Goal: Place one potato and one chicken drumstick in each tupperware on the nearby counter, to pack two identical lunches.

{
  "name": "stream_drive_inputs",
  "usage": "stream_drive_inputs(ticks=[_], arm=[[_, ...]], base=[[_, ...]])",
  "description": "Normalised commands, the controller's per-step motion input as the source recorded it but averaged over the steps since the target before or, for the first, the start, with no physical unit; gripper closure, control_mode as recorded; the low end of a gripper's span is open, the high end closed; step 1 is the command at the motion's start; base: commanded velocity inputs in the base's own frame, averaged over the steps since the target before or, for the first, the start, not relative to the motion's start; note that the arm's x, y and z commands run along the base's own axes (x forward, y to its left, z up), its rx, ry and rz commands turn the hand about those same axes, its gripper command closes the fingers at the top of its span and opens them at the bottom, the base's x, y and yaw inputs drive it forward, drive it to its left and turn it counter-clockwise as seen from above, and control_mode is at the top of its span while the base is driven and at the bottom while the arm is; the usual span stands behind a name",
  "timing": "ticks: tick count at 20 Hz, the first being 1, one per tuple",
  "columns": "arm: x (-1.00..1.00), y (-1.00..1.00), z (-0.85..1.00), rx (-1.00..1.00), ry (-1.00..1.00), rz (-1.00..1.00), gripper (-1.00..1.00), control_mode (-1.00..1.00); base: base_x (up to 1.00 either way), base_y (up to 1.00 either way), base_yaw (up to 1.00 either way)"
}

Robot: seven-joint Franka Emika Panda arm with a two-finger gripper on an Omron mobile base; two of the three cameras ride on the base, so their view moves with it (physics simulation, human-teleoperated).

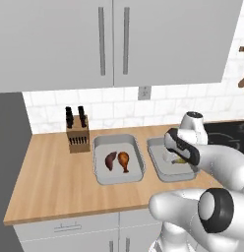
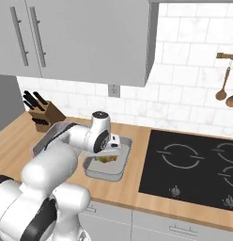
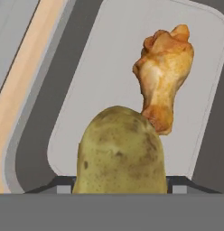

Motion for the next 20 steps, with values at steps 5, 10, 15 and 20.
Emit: stream_drive_inputs(ticks=[5, 10, 15, 20], arm=[[0.43, -0.04, -0.45, 0.05, 0.02, 0.04, 1.0, -1.0], [0.15, 0.0, -0.39, 0.01, 0.02, 0.01, 1.0, -1.0], [-0.03, 0.0, -0.04, 0.0, 0.0, 0.0, -1.0, -1.0], [-0.16, 0.0, 0.06, 0.0, 0.0, 0.0, -1.0, -1.0]], base=[[0.0, 0.0, 0.0], [0.0, 0.0, 0.0], [0.0, 0.0, 0.0], [0.0, 0.0, 0.0]])
